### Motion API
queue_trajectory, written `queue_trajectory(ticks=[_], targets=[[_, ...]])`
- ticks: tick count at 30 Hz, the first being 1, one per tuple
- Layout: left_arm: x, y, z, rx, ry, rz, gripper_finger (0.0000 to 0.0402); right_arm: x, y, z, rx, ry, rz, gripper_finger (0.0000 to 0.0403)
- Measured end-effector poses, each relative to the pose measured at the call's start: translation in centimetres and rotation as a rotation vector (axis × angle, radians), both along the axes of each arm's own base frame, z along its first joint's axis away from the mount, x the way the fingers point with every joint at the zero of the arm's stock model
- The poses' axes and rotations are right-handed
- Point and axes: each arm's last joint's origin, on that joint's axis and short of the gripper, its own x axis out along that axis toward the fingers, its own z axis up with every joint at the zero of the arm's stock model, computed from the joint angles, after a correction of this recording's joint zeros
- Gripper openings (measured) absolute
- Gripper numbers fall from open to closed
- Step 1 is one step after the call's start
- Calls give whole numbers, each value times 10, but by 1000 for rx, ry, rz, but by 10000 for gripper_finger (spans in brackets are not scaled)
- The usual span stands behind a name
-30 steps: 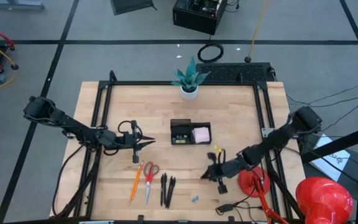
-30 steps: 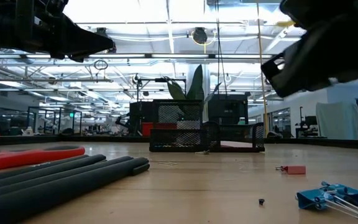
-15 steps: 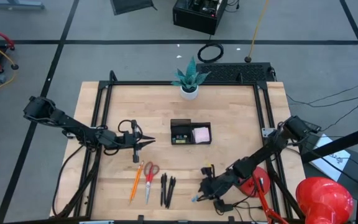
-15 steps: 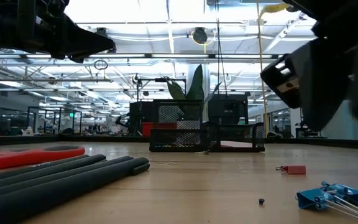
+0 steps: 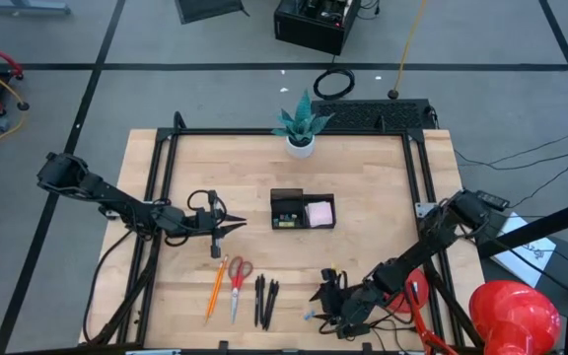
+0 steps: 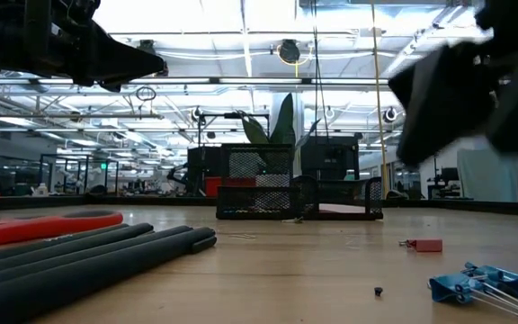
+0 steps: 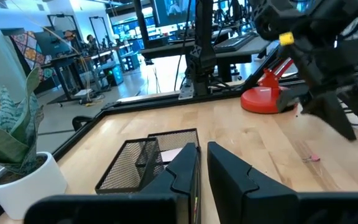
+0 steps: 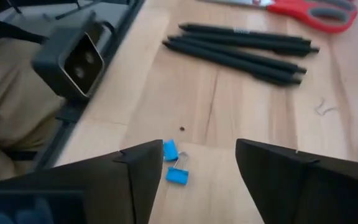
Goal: Pick and place office supplies into organizer
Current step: Put the blue binder clip into the black desk organizer
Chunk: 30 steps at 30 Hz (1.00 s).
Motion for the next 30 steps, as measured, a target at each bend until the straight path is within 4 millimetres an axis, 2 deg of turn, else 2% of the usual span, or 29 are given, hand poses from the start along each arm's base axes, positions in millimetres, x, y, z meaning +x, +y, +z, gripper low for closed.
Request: queue_trajectory(ticks=[8, 22, 30], targets=[[0, 0, 0, -2, 1, 0, 47, -1, 7, -29, 55, 68, -55, 173], [0, 0, 0, -21, 1, 0, 47, -1, 10, -40, 68, 76, -76, 171], [0, 0, 0, -21, 1, -1, 47, 0, 6, -41, 11, 67, -97, 171]])
